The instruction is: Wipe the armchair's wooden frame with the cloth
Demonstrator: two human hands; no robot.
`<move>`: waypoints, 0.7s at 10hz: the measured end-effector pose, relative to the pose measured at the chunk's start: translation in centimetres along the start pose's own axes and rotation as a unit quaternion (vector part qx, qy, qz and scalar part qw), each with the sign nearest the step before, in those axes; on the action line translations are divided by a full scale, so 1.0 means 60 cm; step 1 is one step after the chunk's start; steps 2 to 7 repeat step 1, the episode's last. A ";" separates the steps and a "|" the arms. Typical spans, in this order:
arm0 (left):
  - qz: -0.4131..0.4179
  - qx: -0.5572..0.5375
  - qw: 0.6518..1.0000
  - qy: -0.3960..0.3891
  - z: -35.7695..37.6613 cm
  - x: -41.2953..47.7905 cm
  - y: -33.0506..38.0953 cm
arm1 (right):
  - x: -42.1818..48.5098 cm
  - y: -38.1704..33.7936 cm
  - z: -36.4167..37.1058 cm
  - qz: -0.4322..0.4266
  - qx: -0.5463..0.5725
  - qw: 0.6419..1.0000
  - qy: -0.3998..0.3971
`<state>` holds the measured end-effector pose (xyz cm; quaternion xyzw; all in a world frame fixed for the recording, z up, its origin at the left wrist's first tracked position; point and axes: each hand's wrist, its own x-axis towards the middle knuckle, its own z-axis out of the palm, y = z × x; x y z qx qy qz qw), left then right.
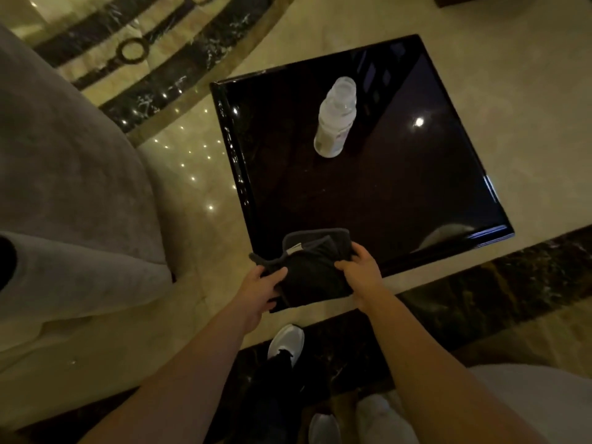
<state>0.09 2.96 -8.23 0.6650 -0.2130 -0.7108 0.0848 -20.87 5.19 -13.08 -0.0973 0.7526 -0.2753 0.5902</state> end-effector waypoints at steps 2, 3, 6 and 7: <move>0.011 0.056 0.998 0.039 -0.001 -0.044 -0.002 | -0.041 -0.004 -0.021 -0.019 -0.137 0.988 0.065; 0.011 0.056 0.998 0.039 -0.001 -0.044 -0.002 | -0.041 -0.004 -0.021 -0.019 -0.137 0.988 0.065; 0.011 0.056 0.998 0.039 -0.001 -0.044 -0.002 | -0.041 -0.004 -0.021 -0.019 -0.137 0.988 0.065; 0.011 0.056 0.998 0.039 -0.001 -0.044 -0.002 | -0.041 -0.004 -0.021 -0.019 -0.137 0.988 0.065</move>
